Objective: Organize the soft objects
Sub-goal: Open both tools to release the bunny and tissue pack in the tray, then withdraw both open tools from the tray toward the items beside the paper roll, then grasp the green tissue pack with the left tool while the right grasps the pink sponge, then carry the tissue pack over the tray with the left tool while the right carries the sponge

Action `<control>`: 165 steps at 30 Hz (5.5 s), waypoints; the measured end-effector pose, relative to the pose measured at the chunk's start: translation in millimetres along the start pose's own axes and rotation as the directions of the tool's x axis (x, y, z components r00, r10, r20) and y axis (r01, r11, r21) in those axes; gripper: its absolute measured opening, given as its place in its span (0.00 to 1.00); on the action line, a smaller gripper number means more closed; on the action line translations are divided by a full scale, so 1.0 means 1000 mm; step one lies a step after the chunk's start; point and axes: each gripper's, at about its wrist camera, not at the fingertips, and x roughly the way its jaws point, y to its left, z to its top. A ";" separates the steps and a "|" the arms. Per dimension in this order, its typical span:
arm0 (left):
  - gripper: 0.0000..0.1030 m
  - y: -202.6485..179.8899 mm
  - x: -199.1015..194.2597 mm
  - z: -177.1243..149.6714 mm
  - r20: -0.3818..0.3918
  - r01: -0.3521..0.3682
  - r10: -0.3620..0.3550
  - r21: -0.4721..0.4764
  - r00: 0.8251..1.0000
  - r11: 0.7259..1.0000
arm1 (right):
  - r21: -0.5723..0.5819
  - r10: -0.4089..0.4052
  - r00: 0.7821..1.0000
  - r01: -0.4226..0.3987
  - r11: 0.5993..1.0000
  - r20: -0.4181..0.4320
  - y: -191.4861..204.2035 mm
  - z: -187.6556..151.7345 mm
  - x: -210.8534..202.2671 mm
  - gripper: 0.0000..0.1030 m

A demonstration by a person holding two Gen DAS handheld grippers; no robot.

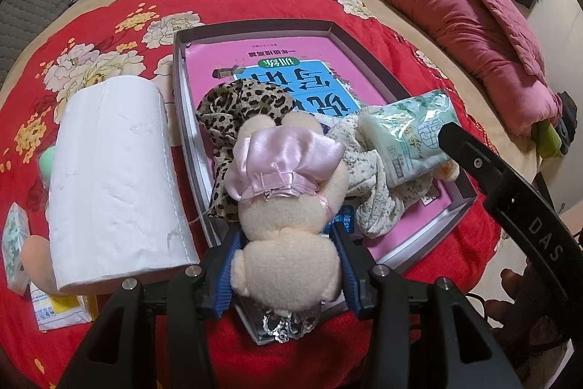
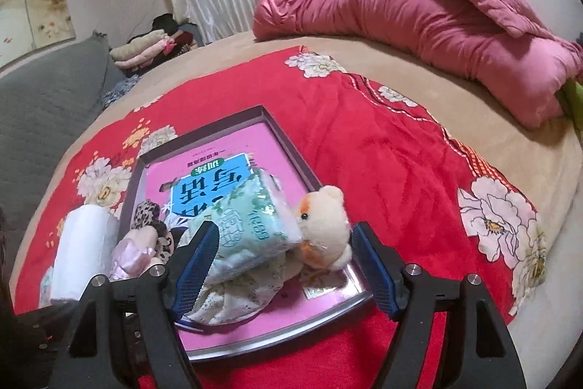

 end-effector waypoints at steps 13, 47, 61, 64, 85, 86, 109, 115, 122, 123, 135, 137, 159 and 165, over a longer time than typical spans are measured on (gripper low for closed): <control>0.56 -0.006 0.004 0.002 -0.040 0.034 -0.033 0.026 0.999 0.999 | 0.017 -0.002 1.000 0.002 1.000 0.027 -0.003 -0.001 -0.006 0.75; 0.63 0.024 -0.090 -0.004 0.157 -0.023 0.019 0.024 0.987 0.999 | -0.120 0.143 0.967 -0.119 0.986 0.211 0.040 -0.002 -0.080 0.75; 0.64 0.131 -0.141 -0.028 0.238 -0.068 0.115 -0.196 0.965 0.978 | -0.435 0.382 0.921 -0.313 0.845 0.080 0.174 -0.036 -0.114 0.75; 0.64 0.165 -0.147 -0.035 0.245 -0.129 0.189 -0.243 0.951 0.961 | -0.508 0.407 0.913 -0.336 0.793 0.031 0.201 -0.049 -0.114 0.75; 0.64 0.275 -0.082 -0.066 0.145 0.066 0.001 -0.453 0.989 0.889 | -0.799 0.310 0.912 -0.392 0.457 -0.270 0.306 -0.107 -0.038 0.75; 0.64 0.278 -0.079 -0.064 0.143 0.075 -0.008 -0.470 0.990 0.880 | -0.802 0.306 0.912 -0.392 0.451 -0.274 0.307 -0.108 -0.036 0.75; 0.56 0.287 -0.031 -0.037 0.010 0.040 -0.040 -0.539 0.999 0.841 | -0.823 0.140 0.935 -0.352 0.445 -0.325 0.333 -0.123 0.036 0.40; 0.44 0.292 -0.036 -0.041 0.044 0.052 -0.033 -0.553 0.998 0.831 | -0.766 0.219 0.925 -0.380 0.519 -0.310 0.320 -0.106 0.013 0.39; 0.43 0.291 -0.057 -0.044 0.118 0.076 -0.011 -0.558 0.993 0.826 | -0.684 0.341 0.913 -0.396 0.612 -0.224 0.296 -0.071 -0.031 0.39; 0.43 0.289 -0.063 -0.043 0.134 0.080 -0.006 -0.556 0.991 0.827 | -0.677 0.350 0.914 -0.391 0.623 -0.206 0.292 -0.065 -0.036 0.39; 0.43 0.209 -0.116 -0.006 0.217 0.094 -0.014 -0.364 0.976 0.927 | -0.483 0.338 0.941 -0.309 0.819 -0.030 0.202 -0.003 -0.071 0.39; 0.43 0.192 -0.117 0.000 0.218 0.098 -0.025 -0.328 0.976 0.939 | -0.458 0.326 0.945 -0.295 0.838 -0.013 0.186 0.001 -0.073 0.39; 0.43 0.029 -0.082 0.042 0.155 0.065 -0.068 0.028 0.986 0.998 | -0.200 0.179 0.981 -0.161 0.966 0.072 0.052 0.008 -0.068 0.39; 0.43 0.000 -0.064 0.049 0.121 0.063 -0.073 0.083 0.990 0.995 | -0.174 0.150 0.987 -0.138 0.975 0.053 0.038 0.005 -0.059 0.39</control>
